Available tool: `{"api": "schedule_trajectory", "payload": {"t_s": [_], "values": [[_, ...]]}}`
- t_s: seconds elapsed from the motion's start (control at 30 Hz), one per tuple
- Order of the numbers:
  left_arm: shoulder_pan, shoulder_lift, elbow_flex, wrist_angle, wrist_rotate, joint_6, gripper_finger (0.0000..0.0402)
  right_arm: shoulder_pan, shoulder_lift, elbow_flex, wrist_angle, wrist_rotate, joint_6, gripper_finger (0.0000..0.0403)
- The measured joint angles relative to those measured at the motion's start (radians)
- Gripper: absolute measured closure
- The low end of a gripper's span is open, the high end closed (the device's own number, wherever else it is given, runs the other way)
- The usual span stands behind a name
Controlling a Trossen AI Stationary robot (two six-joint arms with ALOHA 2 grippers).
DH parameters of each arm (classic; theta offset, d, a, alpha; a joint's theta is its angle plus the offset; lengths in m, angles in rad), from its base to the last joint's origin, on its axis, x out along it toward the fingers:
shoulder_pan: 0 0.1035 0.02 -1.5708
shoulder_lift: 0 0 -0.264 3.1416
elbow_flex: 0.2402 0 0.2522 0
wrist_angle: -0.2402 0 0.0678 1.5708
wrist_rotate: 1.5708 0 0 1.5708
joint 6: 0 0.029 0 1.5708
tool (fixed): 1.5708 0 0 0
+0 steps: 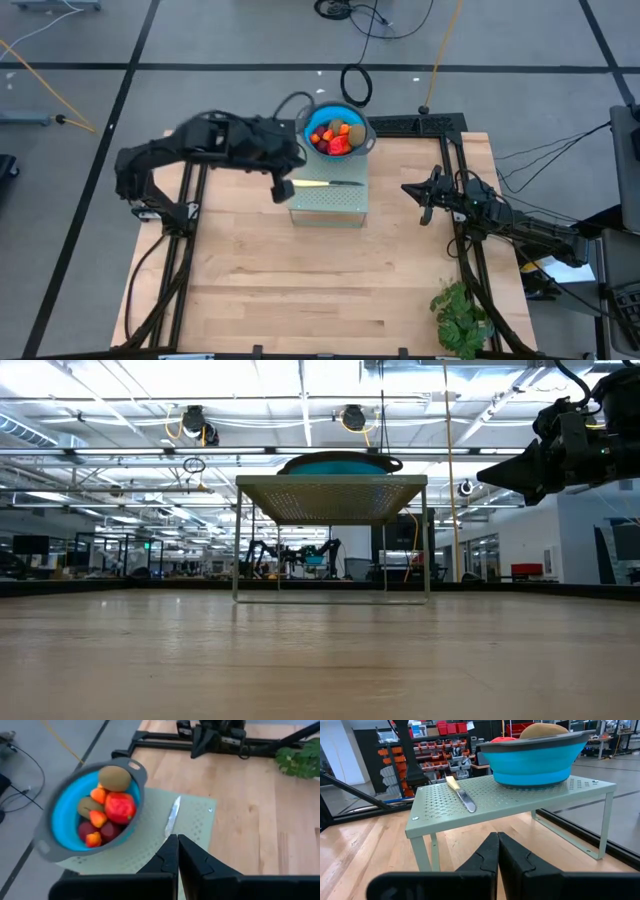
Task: Pick & Place Fruit
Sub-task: Return to Home Position
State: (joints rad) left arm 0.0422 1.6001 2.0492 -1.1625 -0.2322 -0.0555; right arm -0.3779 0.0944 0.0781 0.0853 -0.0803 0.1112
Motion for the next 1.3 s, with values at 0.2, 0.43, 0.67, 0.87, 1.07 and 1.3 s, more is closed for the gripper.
{"api": "schedule_trajectory", "payload": {"t_s": [0.2, 0.43, 0.67, 0.87, 1.07, 1.3], "values": [[-0.005, 0.0, -0.12, 0.128, 0.026, -0.007, 0.04, 0.0, 0.0, 0.0, 0.0, 0.0, 0.0, 0.0403], [-0.005, 0.0, -0.226, 0.252, 0.088, -0.004, 0.04, 0.0, 0.0, 0.0, -0.017, 0.0, 0.0, 0.0403], [-0.005, -0.013, -0.304, 0.306, 0.104, -0.003, 0.0399, 0.0, 0.0, 0.0, -0.016, 0.0, 0.0, 0.0403], [-0.004, -0.087, -0.414, 0.4, 0.116, 0.001, 0.04, 0.0, 0.0, 0.0, -0.018, 0.0, 0.0, 0.0403], [-0.003, -0.198, -0.55, 0.464, 0.127, -0.004, 0.04, 0.0, 0.004, 0.0, -0.015, 0.001, 0.0, 0.0403], [-0.003, -0.317, -0.674, 0.489, 0.127, -0.007, 0.04, 0.0, 0.014, 0.0, -0.024, -0.001, 0.0, 0.0403]]}}
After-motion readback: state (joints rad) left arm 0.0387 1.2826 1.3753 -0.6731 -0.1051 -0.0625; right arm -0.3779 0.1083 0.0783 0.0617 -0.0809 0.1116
